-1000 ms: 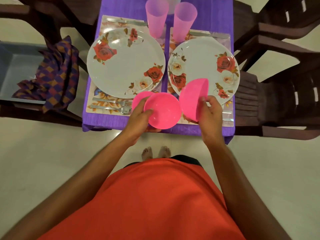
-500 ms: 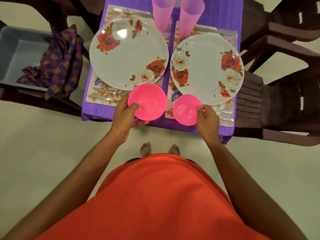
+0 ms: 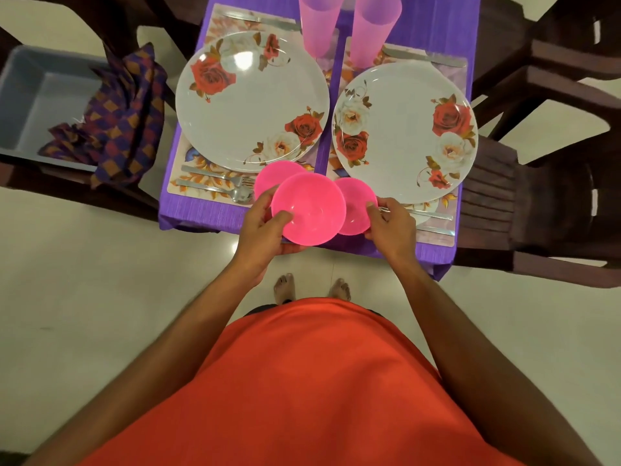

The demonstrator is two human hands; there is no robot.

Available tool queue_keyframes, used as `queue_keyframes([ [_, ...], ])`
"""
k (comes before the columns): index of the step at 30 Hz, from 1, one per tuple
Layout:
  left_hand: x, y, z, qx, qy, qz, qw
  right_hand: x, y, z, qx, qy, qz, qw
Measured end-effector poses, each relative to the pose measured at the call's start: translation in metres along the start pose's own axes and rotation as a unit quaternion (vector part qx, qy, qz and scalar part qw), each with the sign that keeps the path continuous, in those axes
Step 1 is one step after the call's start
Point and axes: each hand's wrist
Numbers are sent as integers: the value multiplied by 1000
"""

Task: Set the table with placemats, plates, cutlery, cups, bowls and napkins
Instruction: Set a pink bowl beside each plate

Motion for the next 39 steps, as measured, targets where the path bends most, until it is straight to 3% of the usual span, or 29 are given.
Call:
queue_keyframes([
  [8,-5,19,-4,38,14,-17,999,6,-36,12,-69,15,-82,994],
  [14,-2,67,7,118,50,-52,990,0,-65,33,-78,-2,-180,981],
  [21,25,161,45,194,78,-119,971,-68,-135,33,-189,-43,-77,978],
  [26,50,256,100,233,28,-154,960,-149,-209,12,-238,-63,11,969],
  [33,83,398,169,219,28,-158,962,-242,-325,-42,-247,-66,6,967],
  [39,84,483,191,193,42,-129,972,-272,-406,-104,-188,-71,-36,979],
])
Point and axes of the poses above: each hand's wrist, its own z-axis away from the middle knuckle, its own y-axis out of the palm, x = y × z, and after that the axes turned 10 degrees about -x, right-handed
